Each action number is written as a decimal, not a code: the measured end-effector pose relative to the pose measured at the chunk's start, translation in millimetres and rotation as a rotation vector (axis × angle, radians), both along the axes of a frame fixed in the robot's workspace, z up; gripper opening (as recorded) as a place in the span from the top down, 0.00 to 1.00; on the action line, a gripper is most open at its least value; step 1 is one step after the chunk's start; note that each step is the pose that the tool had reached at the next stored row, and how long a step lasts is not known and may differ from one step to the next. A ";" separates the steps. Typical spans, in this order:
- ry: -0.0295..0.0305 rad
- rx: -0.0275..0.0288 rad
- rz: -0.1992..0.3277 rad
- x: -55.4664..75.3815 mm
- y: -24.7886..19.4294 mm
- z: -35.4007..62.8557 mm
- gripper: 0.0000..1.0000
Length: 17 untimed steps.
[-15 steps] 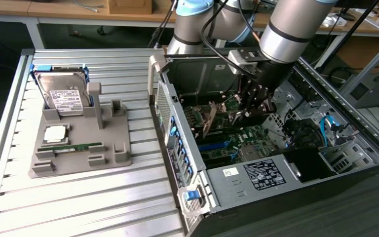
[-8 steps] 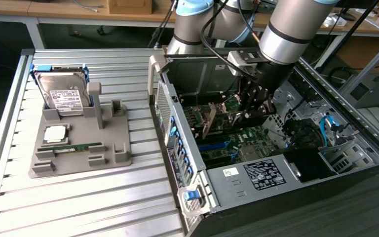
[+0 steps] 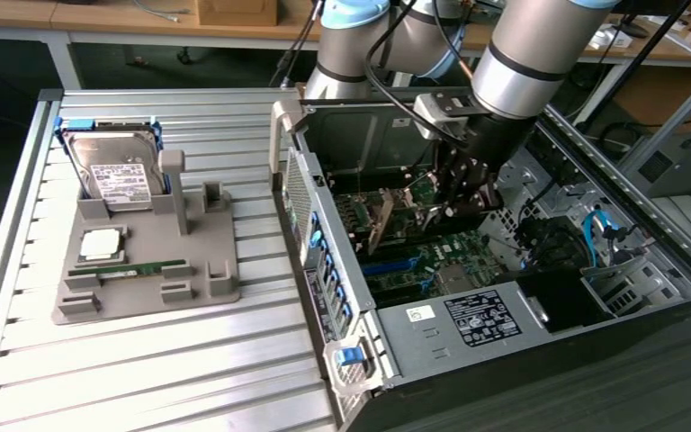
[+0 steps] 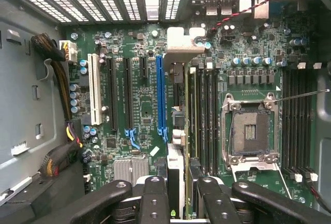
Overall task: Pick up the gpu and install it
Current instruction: 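Insert the gpu into the slot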
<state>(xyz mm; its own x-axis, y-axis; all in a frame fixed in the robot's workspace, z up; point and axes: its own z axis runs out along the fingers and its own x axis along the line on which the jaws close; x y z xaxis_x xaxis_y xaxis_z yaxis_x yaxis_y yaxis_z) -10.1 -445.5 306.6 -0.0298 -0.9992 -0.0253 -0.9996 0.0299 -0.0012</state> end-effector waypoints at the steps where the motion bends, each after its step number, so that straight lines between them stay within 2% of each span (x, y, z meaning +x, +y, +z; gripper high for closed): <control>1: 0.0000 0.0000 0.000 -0.2 -0.3 0.0 0.73; 17: 0.0000 -0.0001 0.001 -5.1 -5.2 -0.2 0.73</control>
